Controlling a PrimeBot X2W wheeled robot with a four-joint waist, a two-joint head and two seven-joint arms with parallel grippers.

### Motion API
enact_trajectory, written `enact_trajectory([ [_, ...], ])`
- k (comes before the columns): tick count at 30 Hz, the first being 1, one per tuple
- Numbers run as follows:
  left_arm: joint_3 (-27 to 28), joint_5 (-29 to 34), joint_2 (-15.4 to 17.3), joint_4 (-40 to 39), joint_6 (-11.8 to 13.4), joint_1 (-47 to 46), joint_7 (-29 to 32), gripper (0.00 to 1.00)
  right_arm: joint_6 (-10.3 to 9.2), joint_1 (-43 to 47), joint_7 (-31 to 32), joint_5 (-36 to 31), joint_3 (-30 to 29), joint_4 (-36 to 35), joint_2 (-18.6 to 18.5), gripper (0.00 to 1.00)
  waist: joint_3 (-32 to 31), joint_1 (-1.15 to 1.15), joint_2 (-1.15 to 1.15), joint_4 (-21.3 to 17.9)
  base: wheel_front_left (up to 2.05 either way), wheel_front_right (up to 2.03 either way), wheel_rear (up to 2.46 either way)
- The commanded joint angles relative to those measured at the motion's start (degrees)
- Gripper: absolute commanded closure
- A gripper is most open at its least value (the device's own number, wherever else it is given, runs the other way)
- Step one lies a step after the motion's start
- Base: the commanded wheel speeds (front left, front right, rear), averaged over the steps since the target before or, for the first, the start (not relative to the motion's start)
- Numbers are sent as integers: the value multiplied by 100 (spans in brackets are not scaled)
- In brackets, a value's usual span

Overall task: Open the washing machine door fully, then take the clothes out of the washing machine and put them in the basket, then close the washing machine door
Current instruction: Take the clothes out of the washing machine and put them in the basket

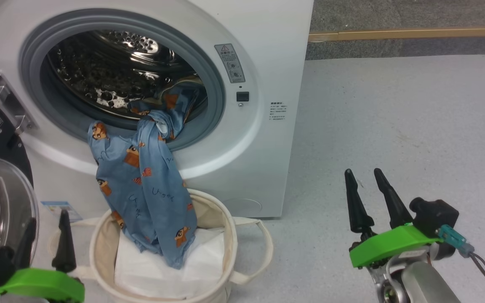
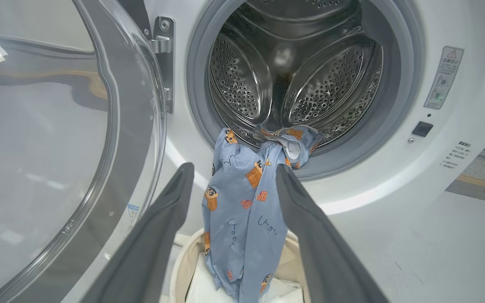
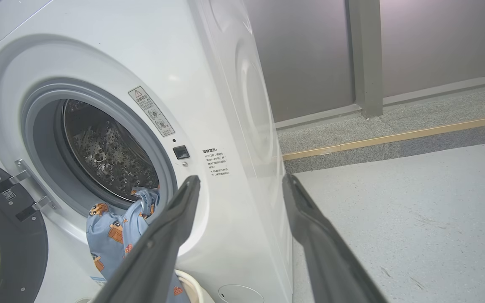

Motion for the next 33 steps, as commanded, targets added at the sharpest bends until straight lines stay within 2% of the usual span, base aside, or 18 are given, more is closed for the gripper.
enact_trajectory([
  [1,245,-10,196,-280,42,-123,38,0,5,-57,-70,-41,100,-180,35,0,7,0,0,1,0,0,0],
  [13,232,11,253,-450,189,-76,120,0,5,-144,-70,-29,161,-157,45,0,57,0,0,-73,0,0,0],
  [33,-70,70,239,-226,53,-334,179,0,5,-135,-70,-33,158,-154,67,0,90,0,0,-29,0,0,0],
])
